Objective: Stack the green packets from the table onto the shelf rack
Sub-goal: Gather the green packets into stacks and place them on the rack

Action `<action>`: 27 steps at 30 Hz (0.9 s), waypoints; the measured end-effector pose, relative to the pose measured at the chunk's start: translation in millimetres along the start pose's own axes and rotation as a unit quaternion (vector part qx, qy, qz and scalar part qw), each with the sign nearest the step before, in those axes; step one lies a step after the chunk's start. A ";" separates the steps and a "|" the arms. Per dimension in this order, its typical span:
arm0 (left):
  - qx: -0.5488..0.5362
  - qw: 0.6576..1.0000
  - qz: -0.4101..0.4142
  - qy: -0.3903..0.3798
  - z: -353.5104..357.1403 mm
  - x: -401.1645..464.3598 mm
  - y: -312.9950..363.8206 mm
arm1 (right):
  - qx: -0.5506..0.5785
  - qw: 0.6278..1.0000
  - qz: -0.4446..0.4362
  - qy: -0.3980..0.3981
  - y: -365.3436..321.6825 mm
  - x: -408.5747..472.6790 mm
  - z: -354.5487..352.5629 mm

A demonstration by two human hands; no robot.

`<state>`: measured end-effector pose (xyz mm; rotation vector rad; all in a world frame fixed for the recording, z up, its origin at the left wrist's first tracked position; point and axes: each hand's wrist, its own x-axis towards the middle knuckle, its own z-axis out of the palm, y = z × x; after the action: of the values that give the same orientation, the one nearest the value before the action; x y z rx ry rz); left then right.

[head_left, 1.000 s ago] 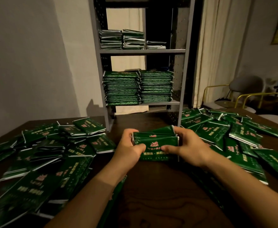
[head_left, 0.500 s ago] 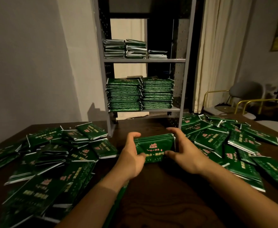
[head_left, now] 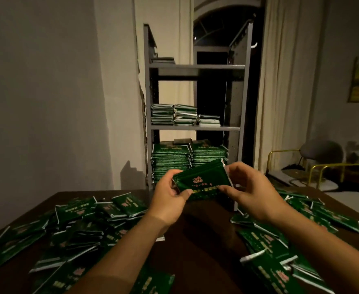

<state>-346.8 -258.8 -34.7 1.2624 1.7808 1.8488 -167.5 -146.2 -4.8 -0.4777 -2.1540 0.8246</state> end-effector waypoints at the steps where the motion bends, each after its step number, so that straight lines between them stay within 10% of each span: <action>1: 0.003 1.000 0.009 0.002 -0.4 2.3 3.5 | -0.003 1.000 -0.007 0.003 -3.8 1.6 -2.5; 27: 0.240 0.954 0.180 0.011 6.9 129.8 90.2 | -0.271 0.915 -0.190 0.231 -52.6 110.6 -75.2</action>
<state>-384.4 -179.1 96.7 1.8531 2.2213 1.6457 -183.7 -91.4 127.0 -0.4471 -1.9059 -0.1157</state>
